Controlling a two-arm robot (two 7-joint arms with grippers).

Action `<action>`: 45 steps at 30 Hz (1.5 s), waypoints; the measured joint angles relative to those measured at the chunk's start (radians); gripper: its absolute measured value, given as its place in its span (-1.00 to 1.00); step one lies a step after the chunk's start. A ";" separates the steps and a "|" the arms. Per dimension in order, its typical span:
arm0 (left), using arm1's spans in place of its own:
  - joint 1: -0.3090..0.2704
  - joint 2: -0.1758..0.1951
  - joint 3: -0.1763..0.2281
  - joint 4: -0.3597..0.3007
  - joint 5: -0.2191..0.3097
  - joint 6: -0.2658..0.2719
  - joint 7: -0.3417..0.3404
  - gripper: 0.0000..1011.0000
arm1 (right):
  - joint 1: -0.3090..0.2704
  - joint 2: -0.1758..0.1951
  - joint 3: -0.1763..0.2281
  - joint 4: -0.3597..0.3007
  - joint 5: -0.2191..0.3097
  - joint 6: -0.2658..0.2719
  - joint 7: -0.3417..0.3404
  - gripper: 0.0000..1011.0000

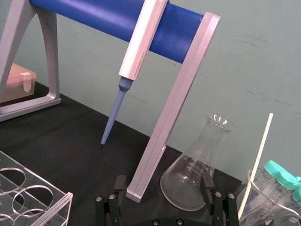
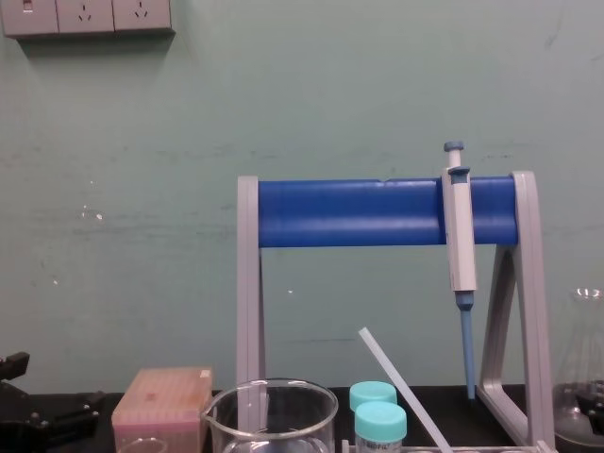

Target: Pick up the stirring rod with one hand, then place it down.

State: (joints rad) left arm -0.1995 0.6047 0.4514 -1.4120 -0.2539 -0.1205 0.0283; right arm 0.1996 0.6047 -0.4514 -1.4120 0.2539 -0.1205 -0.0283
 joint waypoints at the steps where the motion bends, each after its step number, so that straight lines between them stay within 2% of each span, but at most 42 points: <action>1: 0.000 0.000 0.000 0.000 0.000 0.000 0.000 0.98 | 0.000 0.000 0.000 0.000 0.000 0.000 0.000 0.98; 41: 0.000 0.000 0.000 0.000 0.000 0.000 0.000 0.98 | 0.000 0.000 0.000 0.000 0.000 0.000 0.000 0.98; 45: 0.000 0.000 0.000 0.000 0.000 0.000 0.000 0.98 | -0.002 0.002 0.016 -0.008 0.010 -0.005 0.025 0.98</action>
State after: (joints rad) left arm -0.1995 0.6047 0.4514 -1.4120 -0.2539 -0.1206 0.0283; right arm 0.1980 0.6062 -0.4358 -1.4195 0.2642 -0.1257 -0.0031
